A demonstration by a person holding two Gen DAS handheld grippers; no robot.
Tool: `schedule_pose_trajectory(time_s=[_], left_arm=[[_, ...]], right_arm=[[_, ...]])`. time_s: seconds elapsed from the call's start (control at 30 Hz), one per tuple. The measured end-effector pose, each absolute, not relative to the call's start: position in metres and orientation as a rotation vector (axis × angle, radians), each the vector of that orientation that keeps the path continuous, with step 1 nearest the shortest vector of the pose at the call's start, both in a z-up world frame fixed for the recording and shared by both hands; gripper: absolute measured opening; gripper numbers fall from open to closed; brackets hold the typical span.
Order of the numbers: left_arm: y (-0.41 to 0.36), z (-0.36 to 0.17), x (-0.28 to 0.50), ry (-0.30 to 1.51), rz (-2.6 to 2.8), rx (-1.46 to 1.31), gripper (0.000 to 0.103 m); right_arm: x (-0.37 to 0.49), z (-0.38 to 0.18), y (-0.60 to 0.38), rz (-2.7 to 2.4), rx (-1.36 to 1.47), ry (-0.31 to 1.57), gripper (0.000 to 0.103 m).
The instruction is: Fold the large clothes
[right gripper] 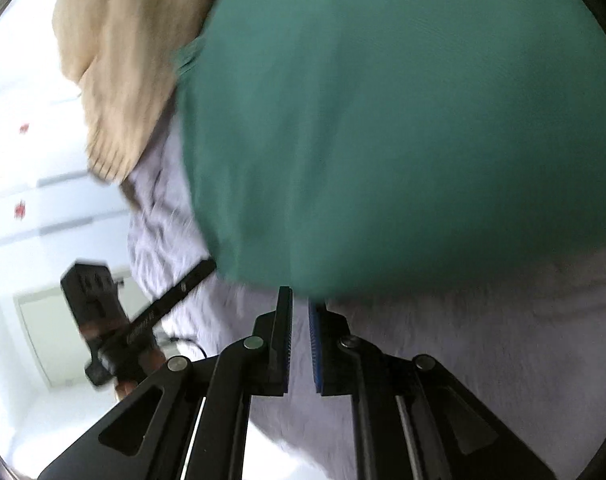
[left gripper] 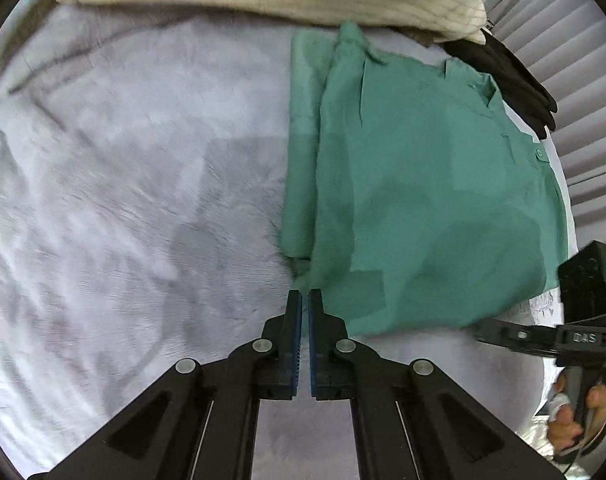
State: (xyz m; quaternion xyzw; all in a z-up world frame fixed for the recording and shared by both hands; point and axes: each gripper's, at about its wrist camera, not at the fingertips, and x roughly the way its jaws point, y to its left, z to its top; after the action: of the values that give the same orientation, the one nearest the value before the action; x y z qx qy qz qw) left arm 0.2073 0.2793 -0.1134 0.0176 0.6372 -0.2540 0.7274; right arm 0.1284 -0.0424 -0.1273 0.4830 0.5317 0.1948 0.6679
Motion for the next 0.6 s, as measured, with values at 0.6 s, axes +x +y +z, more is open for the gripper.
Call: schedule_pose_trajectory(time_s=[0.6], left_arm=[[0.205, -0.139, 0.261, 1.314, -0.438, 0.126, 0.005]], right_arm=[[0.069, -0.129, -0.287, -0.350, 0.876, 1.022, 0.010]])
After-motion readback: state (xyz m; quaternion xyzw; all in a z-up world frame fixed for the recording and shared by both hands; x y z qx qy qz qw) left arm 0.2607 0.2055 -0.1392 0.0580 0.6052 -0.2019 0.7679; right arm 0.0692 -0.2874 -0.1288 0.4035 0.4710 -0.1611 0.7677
